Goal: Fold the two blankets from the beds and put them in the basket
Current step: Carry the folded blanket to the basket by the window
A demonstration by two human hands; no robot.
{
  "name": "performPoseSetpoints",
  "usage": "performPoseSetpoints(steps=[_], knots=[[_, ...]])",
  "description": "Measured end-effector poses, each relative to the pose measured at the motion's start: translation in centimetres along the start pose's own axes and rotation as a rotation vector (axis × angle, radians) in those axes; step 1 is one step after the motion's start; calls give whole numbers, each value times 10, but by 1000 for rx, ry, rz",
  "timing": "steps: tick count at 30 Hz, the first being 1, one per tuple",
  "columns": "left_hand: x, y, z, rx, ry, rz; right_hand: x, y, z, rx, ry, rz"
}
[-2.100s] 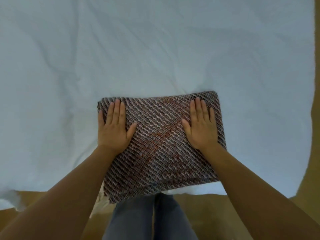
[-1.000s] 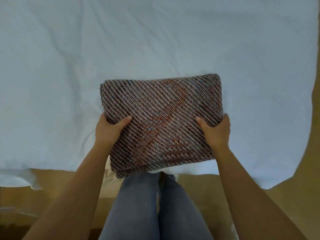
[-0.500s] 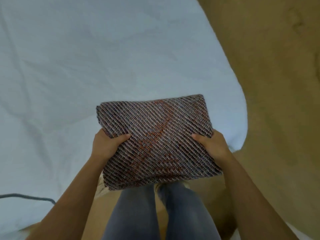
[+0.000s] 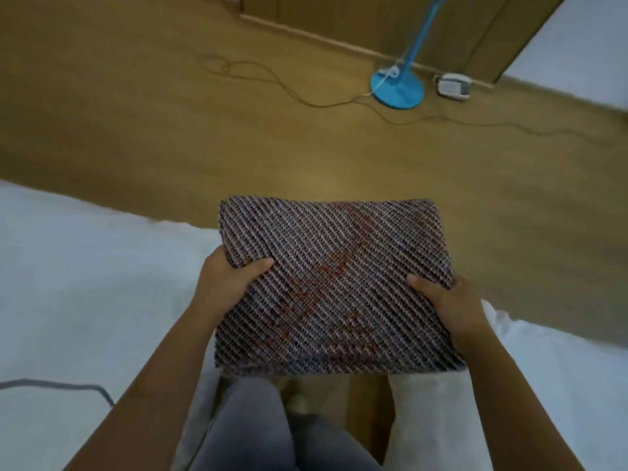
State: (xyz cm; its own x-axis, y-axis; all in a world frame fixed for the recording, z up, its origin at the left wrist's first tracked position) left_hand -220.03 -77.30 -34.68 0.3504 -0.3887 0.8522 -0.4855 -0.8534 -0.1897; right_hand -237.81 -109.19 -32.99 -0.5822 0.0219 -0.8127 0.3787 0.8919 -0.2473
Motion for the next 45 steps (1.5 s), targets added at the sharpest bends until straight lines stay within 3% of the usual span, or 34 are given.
performPoseSetpoints(steps=[7, 18, 24, 36, 45], knots=[[143, 173, 125, -394, 140, 136, 4, -154, 19, 344, 13, 256], [309, 453, 244, -870, 290, 422, 21, -309, 37, 850, 128, 588], [359, 601, 275, -1012, 308, 517, 36, -394, 57, 1016, 122, 693], [477, 900, 317, -1130, 355, 514, 46, -653, 122, 1229, 79, 728], [546, 1156, 315, -1387, 410, 574, 73, -828, 147, 1463, 110, 797]])
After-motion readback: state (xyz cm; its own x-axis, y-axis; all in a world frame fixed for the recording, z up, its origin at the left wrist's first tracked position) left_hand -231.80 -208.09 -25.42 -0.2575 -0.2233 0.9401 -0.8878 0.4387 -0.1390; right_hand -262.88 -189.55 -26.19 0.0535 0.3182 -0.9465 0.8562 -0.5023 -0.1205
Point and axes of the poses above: each hand's wrist, its own z-axis towards the middle knuckle, its own y-axis out of the palm, x = y × z, the point moved 10 cm from there along z, towards the middle knuckle, and after that the axes turned 11 degrees about -x, right-handed, at the moved point
